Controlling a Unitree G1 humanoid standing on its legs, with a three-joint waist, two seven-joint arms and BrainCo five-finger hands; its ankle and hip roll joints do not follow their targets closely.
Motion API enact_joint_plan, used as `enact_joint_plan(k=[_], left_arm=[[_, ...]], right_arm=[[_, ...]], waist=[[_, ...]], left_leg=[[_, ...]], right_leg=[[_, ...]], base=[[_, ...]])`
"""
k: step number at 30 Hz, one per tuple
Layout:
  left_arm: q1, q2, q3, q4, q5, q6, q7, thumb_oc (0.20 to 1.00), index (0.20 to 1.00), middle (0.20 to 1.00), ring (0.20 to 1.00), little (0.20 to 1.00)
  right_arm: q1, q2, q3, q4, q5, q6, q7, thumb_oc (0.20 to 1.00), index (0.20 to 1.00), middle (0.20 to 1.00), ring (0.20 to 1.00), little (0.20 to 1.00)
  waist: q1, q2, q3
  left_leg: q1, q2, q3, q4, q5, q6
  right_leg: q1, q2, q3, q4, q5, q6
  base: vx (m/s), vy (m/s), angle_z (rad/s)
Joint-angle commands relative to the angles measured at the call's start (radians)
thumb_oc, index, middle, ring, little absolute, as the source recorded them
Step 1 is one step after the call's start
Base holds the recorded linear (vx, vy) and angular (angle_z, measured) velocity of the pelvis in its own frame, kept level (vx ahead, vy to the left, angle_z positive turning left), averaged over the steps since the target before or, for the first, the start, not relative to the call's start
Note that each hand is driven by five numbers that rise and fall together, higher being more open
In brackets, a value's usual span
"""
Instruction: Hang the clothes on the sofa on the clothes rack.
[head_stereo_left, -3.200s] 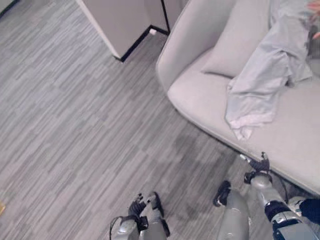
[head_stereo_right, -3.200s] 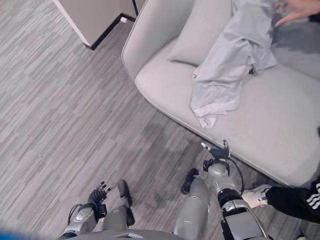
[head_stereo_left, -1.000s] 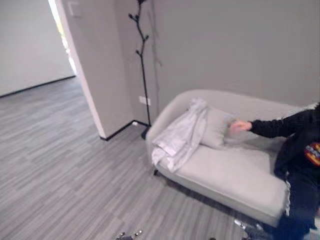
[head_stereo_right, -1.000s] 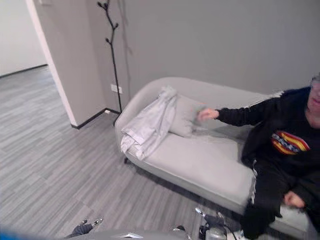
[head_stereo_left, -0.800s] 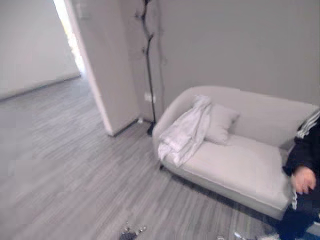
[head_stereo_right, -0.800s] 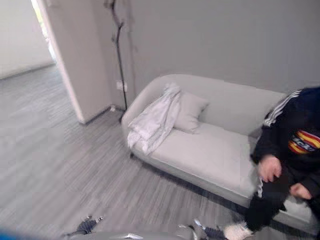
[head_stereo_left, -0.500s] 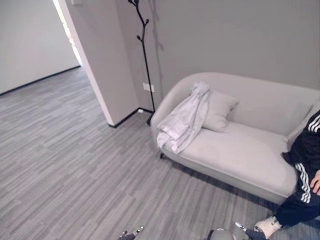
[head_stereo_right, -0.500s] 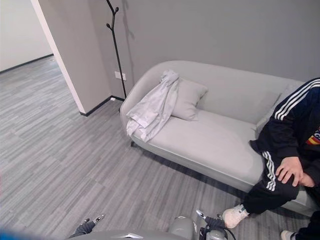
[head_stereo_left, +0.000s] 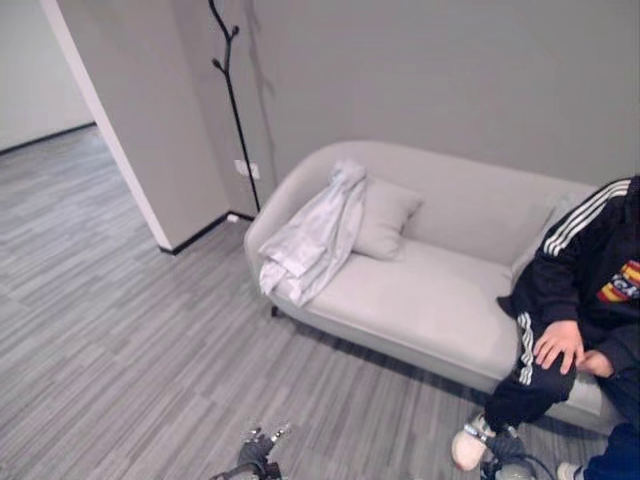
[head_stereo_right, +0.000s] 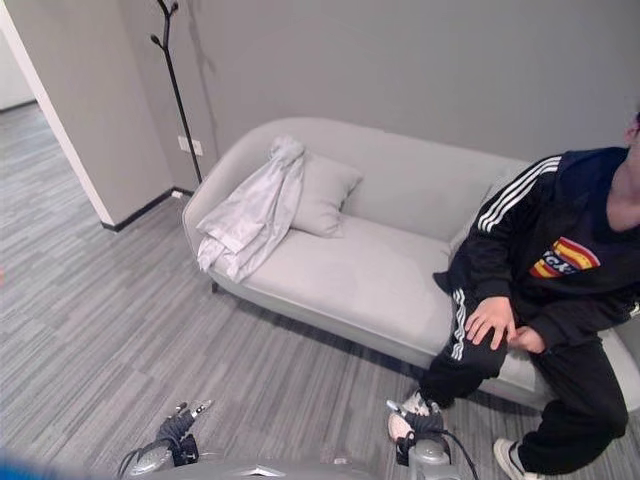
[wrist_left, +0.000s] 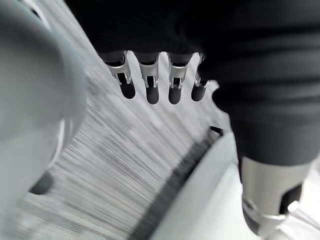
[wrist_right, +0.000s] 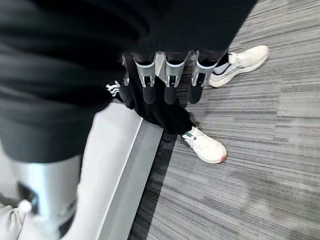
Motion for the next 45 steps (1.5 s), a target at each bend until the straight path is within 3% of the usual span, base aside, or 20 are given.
enact_joint_plan(k=[1, 2, 3, 6, 8, 12, 15, 17, 18, 19, 21, 22, 23, 24, 26, 27, 33, 38, 43, 45], left_arm=[[0.007, -0.021, -0.052, -0.055, -0.017, -0.022, 0.0, 1.0, 1.0, 1.0, 1.0, 1.0], [0.003, -0.02, -0.061, -0.058, -0.018, -0.022, 0.007, 1.0, 1.0, 1.0, 1.0, 1.0], [0.003, -0.02, -0.061, -0.058, -0.018, -0.022, 0.007, 1.0, 1.0, 1.0, 1.0, 1.0], [-0.025, -0.032, -0.084, -0.043, -0.028, -0.031, 0.027, 1.0, 1.0, 1.0, 1.0, 1.0], [-0.036, -0.037, -0.092, -0.032, -0.022, -0.034, 0.022, 1.0, 1.0, 1.0, 1.0, 1.0], [-0.054, -0.045, -0.11, 0.024, 0.006, -0.035, 0.005, 1.0, 1.0, 1.0, 1.0, 1.0], [-0.08, -0.014, -0.122, 0.032, 0.036, -0.037, -0.004, 1.0, 1.0, 1.0, 1.0, 1.0], [-0.091, -0.001, -0.127, 0.042, 0.061, -0.031, -0.004, 1.0, 1.0, 1.0, 1.0, 1.0], [-0.091, 0.0, -0.127, 0.042, 0.061, -0.031, -0.004, 1.0, 1.0, 1.0, 1.0, 1.0], [-0.096, 0.009, -0.134, 0.045, 0.073, -0.02, -0.002, 1.0, 1.0, 1.0, 1.0, 1.0], [-0.101, 0.011, -0.139, 0.044, 0.089, -0.015, -0.003, 1.0, 1.0, 1.0, 1.0, 1.0], [-0.089, 0.017, -0.141, 0.047, 0.111, -0.013, -0.01, 1.0, 1.0, 1.0, 1.0, 1.0], [-0.086, 0.018, -0.139, 0.048, 0.123, -0.014, -0.013, 1.0, 1.0, 1.0, 1.0, 1.0], [-0.076, 0.019, -0.124, 0.06, 0.133, -0.021, -0.02, 1.0, 1.0, 1.0, 1.0, 1.0], [-0.075, 0.011, -0.11, 0.097, 0.142, -0.016, -0.015, 1.0, 1.0, 1.0, 1.0, 1.0], [-0.076, 0.0, -0.098, 0.141, 0.15, -0.013, -0.01, 1.0, 1.0, 1.0, 1.0, 1.0], [-0.079, -0.039, -0.044, 0.257, 0.163, -0.001, -0.006, 1.0, 1.0, 1.0, 1.0, 1.0], [-0.07, -0.056, -0.063, 0.269, 0.19, 0.001, -0.028, 1.0, 1.0, 1.0, 1.0, 1.0], [-0.076, -0.05, -0.06, 0.266, 0.192, 0.007, -0.023, 1.0, 1.0, 1.0, 1.0, 1.0], [-0.092, -0.053, -0.076, 0.239, 0.182, 0.003, -0.016, 1.0, 1.0, 1.0, 1.0, 1.0]], right_arm=[[-0.039, -0.019, -0.025, -0.027, -0.012, -0.024, -0.015, 1.0, 1.0, 1.0, 1.0, 1.0], [-0.05, -0.026, -0.026, -0.026, -0.017, -0.023, -0.015, 1.0, 1.0, 1.0, 1.0, 1.0], [-0.05, -0.026, -0.026, -0.026, -0.017, -0.023, -0.015, 1.0, 1.0, 1.0, 1.0, 1.0], [-0.066, -0.03, -0.019, 0.005, -0.021, -0.021, -0.016, 1.0, 1.0, 1.0, 1.0, 1.0], [-0.065, -0.034, -0.021, 0.019, -0.036, -0.014, -0.014, 1.0, 1.0, 1.0, 1.0, 1.0], [-0.062, -0.022, -0.03, 0.066, -0.066, -0.008, 0.001, 1.0, 1.0, 1.0, 1.0, 1.0], [-0.073, 0.013, -0.025, 0.111, -0.09, 0.003, 0.015, 1.0, 1.0, 1.0, 1.0, 1.0], [-0.081, 0.021, -0.006, 0.104, -0.112, 0.006, 0.021, 1.0, 1.0, 1.0, 1.0, 1.0], [-0.082, 0.021, -0.006, 0.104, -0.112, 0.007, 0.021, 1.0, 1.0, 1.0, 1.0, 1.0], [-0.092, 0.025, 0.007, 0.087, -0.124, 0.01, 0.021, 1.0, 1.0, 1.0, 1.0, 1.0], [-0.094, 0.023, 0.013, 0.071, -0.135, 0.013, 0.022, 1.0, 1.0, 1.0, 1.0, 1.0], [-0.086, 0.02, 0.021, 0.057, -0.14, 0.009, 0.021, 1.0, 1.0, 1.0, 1.0, 1.0], [-0.083, 0.017, 0.022, 0.049, -0.143, 0.007, 0.022, 1.0, 1.0, 1.0, 1.0, 1.0], [-0.079, 0.007, 0.023, 0.042, -0.149, 0.002, 0.018, 1.0, 1.0, 1.0, 1.0, 1.0], [-0.089, -0.003, 0.016, 0.052, -0.152, -0.003, 0.007, 1.0, 1.0, 1.0, 1.0, 1.0], [-0.093, -0.008, 0.016, 0.051, -0.147, -0.007, 0.001, 1.0, 1.0, 1.0, 1.0, 1.0], [-0.071, 0.005, 0.034, 0.042, -0.136, -0.003, 0.006, 1.0, 1.0, 1.0, 1.0, 1.0], [-0.046, 0.014, 0.037, 0.069, -0.142, 0.004, 0.017, 1.0, 1.0, 1.0, 1.0, 1.0], [-0.052, 0.013, 0.072, 0.114, -0.198, 0.007, 0.031, 1.0, 1.0, 1.0, 1.0, 1.0], [-0.061, 0.001, 0.095, 0.086, -0.223, 0.001, 0.032, 1.0, 1.0, 1.0, 1.0, 1.0]], waist=[[0.005, -0.044, 0.05], [0.015, -0.029, 0.05], [0.015, -0.03, 0.05], [0.033, 0.006, 0.065], [0.034, 0.03, 0.065], [0.036, 0.042, 0.039], [0.03, -0.012, 0.011], [0.032, -0.021, 0.013], [0.033, -0.023, 0.013], [0.034, -0.016, 0.026], [0.032, -0.016, 0.038], [0.016, -0.011, 0.043], [0.008, -0.008, 0.043], [0.0, 0.0, 0.044], [-0.008, 0.011, 0.054], [-0.026, 0.009, 0.063], [-0.082, -0.01, 0.075], [-0.096, -0.011, 0.049], [-0.098, 0.008, 0.0], [-0.089, 0.007, 0.002]], left_leg=[[0.09, -0.086, 0.053, -0.138, -0.091, 0.052], [0.055, -0.082, 0.015, -0.318, 0.012, 0.038], [0.058, -0.084, 0.016, -0.324, 0.015, 0.038], [0.002, -0.036, -0.127, -0.556, 0.133, -0.011], [-0.009, -0.009, -0.136, -0.562, 0.171, -0.034], [-0.028, -0.029, -0.164, -0.477, 0.139, -0.028], [-0.025, -0.122, -0.089, -0.377, 0.039, 0.035], [-0.008, -0.156, -0.05, -0.371, 0.003, 0.074], [-0.008, -0.158, -0.048, -0.371, 0.002, 0.075], [0.029, -0.178, -0.015, -0.367, -0.043, 0.102], [0.038, -0.2, 0.016, -0.363, -0.051, 0.13], [0.09, -0.225, 0.021, -0.385, -0.08, 0.135], [0.097, -0.241, 0.029, -0.404, -0.062, 0.148], [0.139, -0.261, 0.034, -0.436, -0.082, 0.146], [0.202, -0.283, 0.045, -0.484, -0.094, 0.15], [0.241, -0.298, 0.04, -0.495, -0.108, 0.153], [0.31, -0.34, 0.009, -0.507, -0.144, 0.167], [0.356, -0.354, -0.026, -0.509, -0.184, 0.167], [0.399, -0.303, -0.048, -0.46, -0.234, 0.142], [0.337, -0.264, -0.043, -0.28, -0.168, 0.098]], right_leg=[[0.132, -0.09, 0.081, -0.18, 0.071, 0.095], [0.139, -0.093, 0.087, -0.189, 0.071, 0.105], [0.139, -0.094, 0.087, -0.189, 0.071, 0.105], [0.182, -0.108, 0.144, -0.173, 0.035, 0.14], [0.224, -0.137, 0.18, -0.167, 0.023, 0.166], [0.263, -0.183, 0.205, -0.18, 0.035, 0.192], [0.2, -0.306, 0.238, -0.109, 0.185, 0.229], [0.141, -0.35, 0.224, -0.021, 0.261, 0.225], [0.138, -0.353, 0.226, -0.019, 0.261, 0.227], [0.106, -0.416, 0.145, 0.082, 0.323, 0.214], [0.098, -0.45, 0.088, 0.118, 0.337, 0.202], [0.074, -0.406, 0.095, 0.16, 0.288, 0.202], [0.05, -0.369, 0.099, 0.143, 0.265, 0.18], [0.031, -0.305, 0.101, 0.111, 0.186, 0.183], [-0.033, -0.236, 0.051, 0.038, 0.159, 0.176], [-0.068, -0.188, 0.072, -0.017, 0.176, 0.178], [-0.163, -0.108, 0.21, -0.14, 0.268, 0.189], [-0.144, -0.109, 0.22, -0.161, 0.271, 0.184], [-0.11, -0.078, 0.207, -0.112, 0.207, 0.149], [-0.054, -0.049, 0.2, -0.132, 0.182, 0.12]], base=[[0.12, 0.2, 0.13], [0.07, 0.152, 0.13], [0.15, 0.236, 0.17], [0.3, 0.301, 0.04], [0.43, 0.429, -0.18], [0.41, 0.44, -0.38], [0.33, 0.476, -0.16], [0.16, 0.376, -0.35], [0.18, 0.379, -0.5], [0.09, 0.275, -0.43], [0.15, 0.393, -0.27], [0.2, 0.45, -0.18], [0.3, 0.422, -0.42], [0.19, 0.272, -0.61], [0.25, 0.2, -0.32], [0.19, 0.111, -0.08], [0.18, 0.021, 0.13], [0.26, -0.044, 0.68], [0.31, -0.103, 0.31], [0.24, -0.146, -0.01]])
